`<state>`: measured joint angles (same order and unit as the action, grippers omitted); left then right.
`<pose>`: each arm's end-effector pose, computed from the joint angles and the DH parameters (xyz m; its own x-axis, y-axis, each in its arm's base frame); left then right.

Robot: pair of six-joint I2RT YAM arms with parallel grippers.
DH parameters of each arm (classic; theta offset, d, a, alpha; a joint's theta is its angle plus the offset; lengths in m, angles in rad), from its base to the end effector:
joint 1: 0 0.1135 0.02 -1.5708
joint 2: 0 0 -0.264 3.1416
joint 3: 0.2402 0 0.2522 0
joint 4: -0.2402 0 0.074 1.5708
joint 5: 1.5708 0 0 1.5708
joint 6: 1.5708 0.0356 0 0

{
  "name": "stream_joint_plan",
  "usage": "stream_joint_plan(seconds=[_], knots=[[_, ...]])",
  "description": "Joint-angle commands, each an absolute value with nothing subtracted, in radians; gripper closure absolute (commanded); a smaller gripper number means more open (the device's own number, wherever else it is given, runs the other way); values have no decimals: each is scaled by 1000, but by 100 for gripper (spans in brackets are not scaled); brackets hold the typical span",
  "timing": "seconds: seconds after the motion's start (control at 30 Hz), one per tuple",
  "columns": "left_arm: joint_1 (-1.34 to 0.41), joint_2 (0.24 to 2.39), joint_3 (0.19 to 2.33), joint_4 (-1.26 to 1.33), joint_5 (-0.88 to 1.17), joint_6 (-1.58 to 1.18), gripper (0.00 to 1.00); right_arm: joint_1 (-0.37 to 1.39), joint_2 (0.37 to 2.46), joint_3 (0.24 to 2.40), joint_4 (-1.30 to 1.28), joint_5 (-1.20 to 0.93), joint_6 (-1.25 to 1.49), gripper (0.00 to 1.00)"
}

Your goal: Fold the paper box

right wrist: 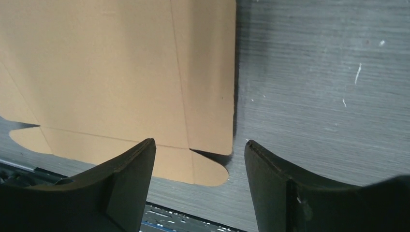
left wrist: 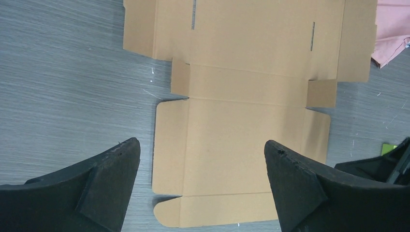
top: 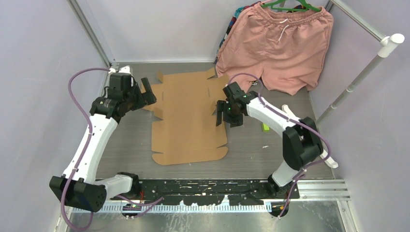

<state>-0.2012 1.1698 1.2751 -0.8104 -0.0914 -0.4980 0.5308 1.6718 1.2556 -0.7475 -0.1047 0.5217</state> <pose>0.2335 -0.0443 0.3710 -0.6204 -0.3589 -0.6973 -0.1883 0.9313 -0.3118 0.2898 0.1744 0.2315 -0.9553 0.0140 -0.2955 -0.0727 0.9571 0.2805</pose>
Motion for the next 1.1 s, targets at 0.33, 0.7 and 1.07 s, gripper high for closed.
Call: stream_joint_plan(seconds=[0.33, 0.7, 1.07], knots=[[-128, 1143, 1223, -716, 64, -524, 0, 486, 1522, 917, -302, -213, 538, 27], [-91, 1125, 1181, -676, 169, -558, 0, 470, 1600, 846, -132, -297, 572, 34], [-88, 1123, 1170, -675, 172, -557, 0, 472, 1709, 759, 117, -453, 671, 42]])
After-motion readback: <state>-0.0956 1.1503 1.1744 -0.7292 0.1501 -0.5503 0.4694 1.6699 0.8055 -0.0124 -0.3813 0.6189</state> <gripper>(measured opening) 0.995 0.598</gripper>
